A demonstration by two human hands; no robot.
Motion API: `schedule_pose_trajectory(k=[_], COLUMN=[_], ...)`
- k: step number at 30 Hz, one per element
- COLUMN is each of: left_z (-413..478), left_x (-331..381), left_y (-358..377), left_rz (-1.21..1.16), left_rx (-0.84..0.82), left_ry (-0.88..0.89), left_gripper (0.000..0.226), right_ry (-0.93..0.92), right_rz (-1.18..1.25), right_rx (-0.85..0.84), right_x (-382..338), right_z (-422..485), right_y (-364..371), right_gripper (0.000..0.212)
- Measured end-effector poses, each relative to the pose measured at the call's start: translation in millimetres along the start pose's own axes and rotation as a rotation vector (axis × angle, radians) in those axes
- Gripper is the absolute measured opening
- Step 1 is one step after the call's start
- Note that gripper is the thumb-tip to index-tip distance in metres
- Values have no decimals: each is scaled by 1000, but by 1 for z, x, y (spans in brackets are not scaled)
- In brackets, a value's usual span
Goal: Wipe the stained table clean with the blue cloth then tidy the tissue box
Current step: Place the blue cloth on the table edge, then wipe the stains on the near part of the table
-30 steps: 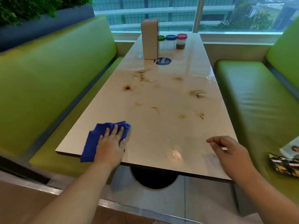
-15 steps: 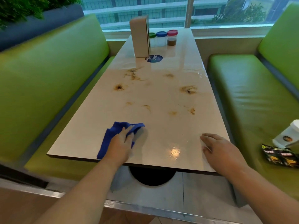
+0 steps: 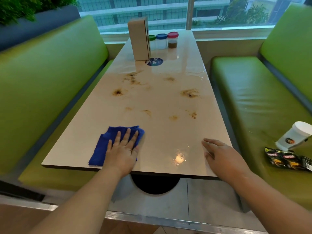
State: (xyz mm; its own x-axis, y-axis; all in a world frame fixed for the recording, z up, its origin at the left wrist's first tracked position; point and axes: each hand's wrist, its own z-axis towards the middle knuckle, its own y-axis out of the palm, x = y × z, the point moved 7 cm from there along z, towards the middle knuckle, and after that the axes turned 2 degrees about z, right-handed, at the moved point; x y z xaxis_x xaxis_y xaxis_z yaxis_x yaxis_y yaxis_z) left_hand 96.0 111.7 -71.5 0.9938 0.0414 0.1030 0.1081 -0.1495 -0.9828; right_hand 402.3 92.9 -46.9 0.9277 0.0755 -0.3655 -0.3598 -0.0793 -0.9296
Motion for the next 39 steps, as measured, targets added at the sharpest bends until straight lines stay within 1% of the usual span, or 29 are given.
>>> schedule_pose_trajectory(k=[1, 2, 5, 6, 7, 9, 11, 12, 15, 16, 19, 20, 21, 23, 25, 27, 29, 31, 32, 34, 36, 37, 39], left_z=[0, -3, -18, -18, -15, -7, -6, -8, -13, -9, 5, 4, 0, -15, -23, -16, -5, -2, -5, -17, -24, -21, -4], left_x=[2, 9, 30, 28, 22, 10, 14, 21, 34, 31, 24, 31, 42, 64, 65, 51, 39, 45, 56, 85, 103, 104, 97], left_y=[1, 3, 10, 9, 6, 1, 0, 2, 6, 4, 0, -1, 1, 8, 11, 9, 6, 4, 4, 10, 15, 14, 11], left_rz=[6, 10, 18, -1, -23, -13, 8, 11, 16, -2, -12, -9, 3, 29, 24, 1, -9, 2, 7, 19, 26, 16, -1], left_rx=[-3, -16, -55, -57, -48, -9, -10, -30, -98, -104, -82, -85, -95, -115, -103, -75, -51, -43, -45, -66, -79, -68, -49], left_ry=[-22, 3, 201, 228, 214, 116, 64, 82, 213, 214, 104, 94, 124, 256, 346, 308, 191, 132, 153, 279, 393, 403, 329], left_gripper=[52, 53, 61, 60, 58, 54, 52, 53, 54, 53, 54, 55, 55, 56, 53, 54, 54, 56, 56, 56, 58, 61, 58], right_ry=[2, 5, 11, 15, 15, 12, 17, 20, 24, 23, 28, 26, 20, 12, 11, 5, -11, -12, 0, 33, 49, 51, 53], right_rz=[-8, -14, -21, -24, -29, -39, -48, -56, -106, -117, -126, -128, -127, -88, -22, 35, 68, 60, 44, 7, -3, 0, 5], right_rx=[0, 1, 5, 1, -5, -15, -21, -22, -33, -40, -50, -49, -45, -34, -33, -38, -34, -29, -35, -65, -86, -89, -87], right_x=[0, -1, -2, -2, -2, -2, -2, -3, -4, -4, -4, -5, -5, -5, -2, 4, 10, 16, 19, 25, 26, 25, 24], right_z=[0, 0, -1, -2, -1, 0, 0, 0, 0, 1, 2, 2, 2, 1, -1, -2, -3, -3, -3, -2, -1, 0, 2], right_y=[-1, -1, -1, -1, -1, -1, -2, -2, -3, -2, -2, -3, -3, -3, -2, -1, -3, -7, -9, -10, -11, -12, -14], right_gripper=[44, 44, 44, 45, 45, 45, 45, 44, 45, 45, 45, 45, 45, 44, 43, 41, 39, 38, 40, 47, 49, 48, 46])
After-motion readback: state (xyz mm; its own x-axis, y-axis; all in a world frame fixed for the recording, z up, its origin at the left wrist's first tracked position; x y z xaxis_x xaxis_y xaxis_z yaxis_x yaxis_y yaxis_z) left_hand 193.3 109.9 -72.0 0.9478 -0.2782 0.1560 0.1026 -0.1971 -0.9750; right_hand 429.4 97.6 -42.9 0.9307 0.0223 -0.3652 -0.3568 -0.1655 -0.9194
